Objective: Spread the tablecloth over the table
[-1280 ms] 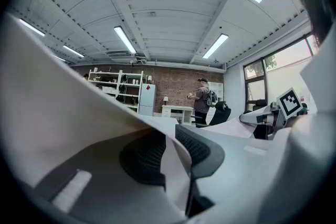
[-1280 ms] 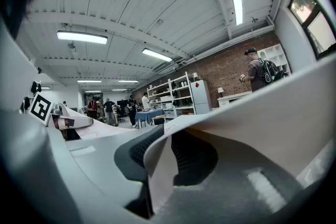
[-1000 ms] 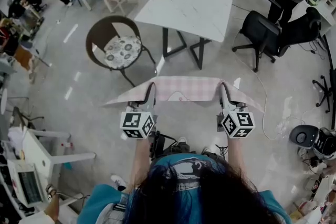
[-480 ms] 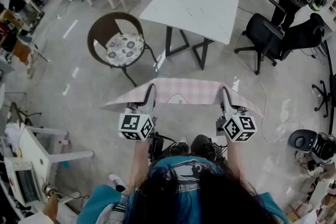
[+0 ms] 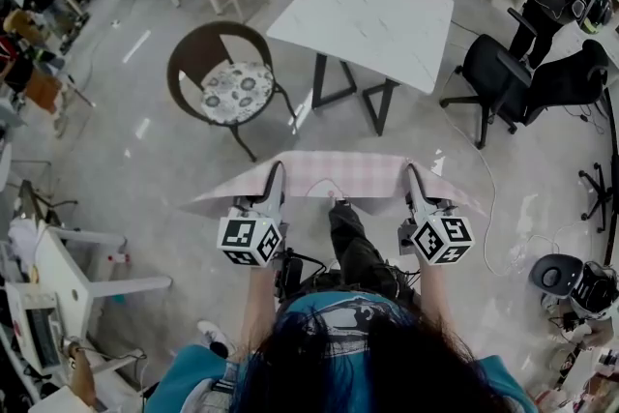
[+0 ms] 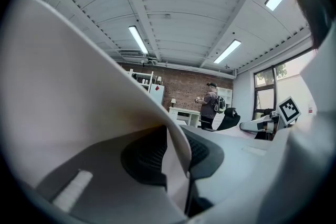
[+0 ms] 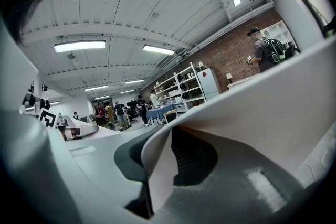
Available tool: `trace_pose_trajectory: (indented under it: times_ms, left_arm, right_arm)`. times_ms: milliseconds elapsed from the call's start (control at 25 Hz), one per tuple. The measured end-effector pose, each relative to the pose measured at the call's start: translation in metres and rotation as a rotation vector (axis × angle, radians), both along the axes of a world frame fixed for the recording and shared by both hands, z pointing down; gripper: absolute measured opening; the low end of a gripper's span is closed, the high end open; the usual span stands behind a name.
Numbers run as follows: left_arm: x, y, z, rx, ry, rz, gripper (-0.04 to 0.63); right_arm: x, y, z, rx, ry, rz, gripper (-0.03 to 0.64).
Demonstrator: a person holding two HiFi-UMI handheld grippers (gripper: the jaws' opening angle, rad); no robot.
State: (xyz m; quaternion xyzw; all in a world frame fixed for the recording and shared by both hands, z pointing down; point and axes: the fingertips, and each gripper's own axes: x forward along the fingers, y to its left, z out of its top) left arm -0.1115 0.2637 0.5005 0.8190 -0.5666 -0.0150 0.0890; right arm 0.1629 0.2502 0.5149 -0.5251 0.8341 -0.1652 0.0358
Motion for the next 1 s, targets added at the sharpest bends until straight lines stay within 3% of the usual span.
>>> trace_pose_trajectory:
  times_ms: [240, 520, 1000]
  left_arm:
    - [-0.012, -0.035, 0.0, 0.0, -0.004, -0.043, 0.066]
    - [-0.061, -0.107, -0.02, -0.001, -0.035, -0.13, 0.063]
    - [-0.079, -0.21, -0.048, 0.028, -0.036, -0.227, 0.054]
  right_arm:
    - [-0.014, -0.055, 0.002, 0.006, -0.021, -0.049, 0.048]
    - [-0.064, -0.138, -0.015, 0.004, -0.059, -0.148, 0.049]
    - [-0.083, -0.255, -0.027, -0.016, -0.157, -0.238, 0.049]
